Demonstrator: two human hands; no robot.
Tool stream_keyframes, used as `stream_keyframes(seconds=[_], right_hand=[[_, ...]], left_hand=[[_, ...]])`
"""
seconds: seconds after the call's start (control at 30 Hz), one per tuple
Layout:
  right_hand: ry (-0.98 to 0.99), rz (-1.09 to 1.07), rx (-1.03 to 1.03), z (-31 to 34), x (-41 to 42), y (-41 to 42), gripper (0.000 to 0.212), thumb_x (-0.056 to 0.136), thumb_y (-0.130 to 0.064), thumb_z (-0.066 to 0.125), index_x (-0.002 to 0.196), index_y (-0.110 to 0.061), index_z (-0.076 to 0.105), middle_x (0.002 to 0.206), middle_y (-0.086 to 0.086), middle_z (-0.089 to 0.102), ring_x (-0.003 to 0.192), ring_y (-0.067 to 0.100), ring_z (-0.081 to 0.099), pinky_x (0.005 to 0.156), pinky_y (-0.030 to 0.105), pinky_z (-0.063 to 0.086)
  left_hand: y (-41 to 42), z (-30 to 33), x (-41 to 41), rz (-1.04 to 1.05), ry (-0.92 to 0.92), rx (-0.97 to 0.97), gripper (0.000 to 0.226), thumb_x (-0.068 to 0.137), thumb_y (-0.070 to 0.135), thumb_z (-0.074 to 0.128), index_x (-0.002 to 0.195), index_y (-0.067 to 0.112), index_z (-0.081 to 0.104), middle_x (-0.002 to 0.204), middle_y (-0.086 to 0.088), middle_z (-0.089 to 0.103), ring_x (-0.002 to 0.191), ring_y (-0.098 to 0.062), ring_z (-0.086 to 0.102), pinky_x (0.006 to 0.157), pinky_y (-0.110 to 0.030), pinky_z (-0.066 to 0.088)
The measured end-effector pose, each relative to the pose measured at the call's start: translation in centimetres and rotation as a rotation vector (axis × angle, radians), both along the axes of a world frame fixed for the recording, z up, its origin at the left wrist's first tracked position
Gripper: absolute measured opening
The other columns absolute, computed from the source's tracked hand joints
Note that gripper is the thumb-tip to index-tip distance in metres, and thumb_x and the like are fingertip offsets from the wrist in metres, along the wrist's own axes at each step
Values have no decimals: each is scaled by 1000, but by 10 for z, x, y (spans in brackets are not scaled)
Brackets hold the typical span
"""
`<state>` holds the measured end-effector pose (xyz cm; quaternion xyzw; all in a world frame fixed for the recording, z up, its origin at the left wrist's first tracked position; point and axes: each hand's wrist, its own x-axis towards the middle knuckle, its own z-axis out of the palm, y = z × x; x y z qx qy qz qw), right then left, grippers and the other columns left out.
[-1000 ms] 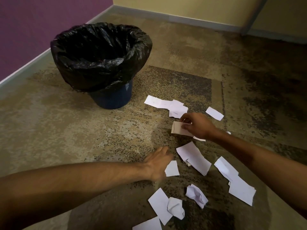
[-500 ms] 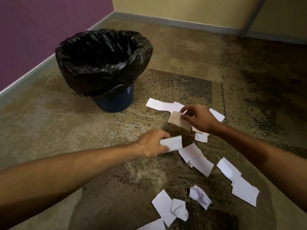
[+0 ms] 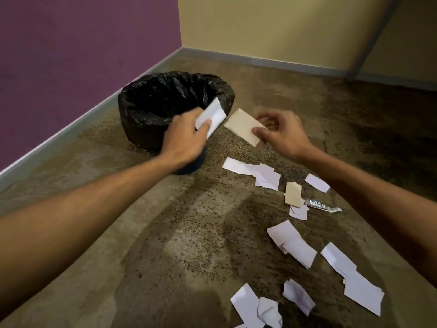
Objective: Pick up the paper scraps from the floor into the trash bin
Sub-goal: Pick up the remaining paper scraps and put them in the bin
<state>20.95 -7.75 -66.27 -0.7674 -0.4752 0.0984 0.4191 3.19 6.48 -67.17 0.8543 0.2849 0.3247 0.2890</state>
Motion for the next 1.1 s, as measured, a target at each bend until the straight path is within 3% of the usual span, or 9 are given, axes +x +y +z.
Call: stream_keyframes(seconds=[0.13,0.37,0.43,0.5,0.57,0.7,0.83,1.03,1.1], right_hand=[[-19,-11,115,31,-17,32,23,88,-14,70,110,-5,68,92,1,70,71,8,68,58,12,52],[-294,12,90,51,-34,86,19,90,-17,68,108,-10,71,96,0,71,72,-2,59,58,1,46],[-373,13,64,55,-36,98,21,91,-17,67,110,-10,71,100,2,72,79,5,63,66,7,51],[-448,12,42,57,-36,108,19,92,-17,65,108,-10,71,99,5,73,84,14,66,77,28,59],[-508,25,3,57,-37,115,19,92,-17,62,108,-10,71,100,7,73,89,20,68,82,39,59],[-476,83,-73,52,-43,119,38,93,-15,62,130,-12,58,118,8,70,108,22,65,96,39,54],[-426,96,-32,42,-42,104,47,94,-14,56,140,-15,48,119,6,70,110,22,65,99,42,53],[-416,87,-83,13,-30,61,37,92,-20,55,130,-19,56,104,-3,71,92,16,68,84,45,58],[-398,80,-130,1,-23,45,36,92,-20,58,127,-19,58,106,-2,72,92,14,68,86,43,58]], left_hand=[[31,29,-13,190,-59,171,25,94,29,58,102,7,66,90,-4,66,74,-14,56,53,-17,30],[73,34,-25,328,-90,45,25,87,28,66,103,9,70,97,-12,73,83,-26,69,71,-38,56],[79,35,-26,364,-73,27,24,85,27,68,101,10,71,95,-12,74,83,-27,70,75,-41,57],[83,37,-26,380,-52,23,22,82,26,70,97,10,72,91,-10,74,81,-26,70,75,-41,57],[87,36,-25,373,-39,4,23,80,28,72,95,11,72,86,-8,74,77,-26,70,75,-43,58],[85,31,-25,344,-25,-32,43,82,47,70,105,11,68,77,-8,71,73,-25,69,76,-45,58],[71,30,-27,449,59,125,63,83,69,47,120,20,62,92,-4,71,91,-25,66,82,-47,53],[41,11,-27,278,126,361,42,91,57,47,97,19,64,73,1,63,74,-19,61,67,-33,43],[31,1,-23,202,150,400,40,91,55,48,93,18,64,71,0,63,72,-21,62,66,-34,47]])
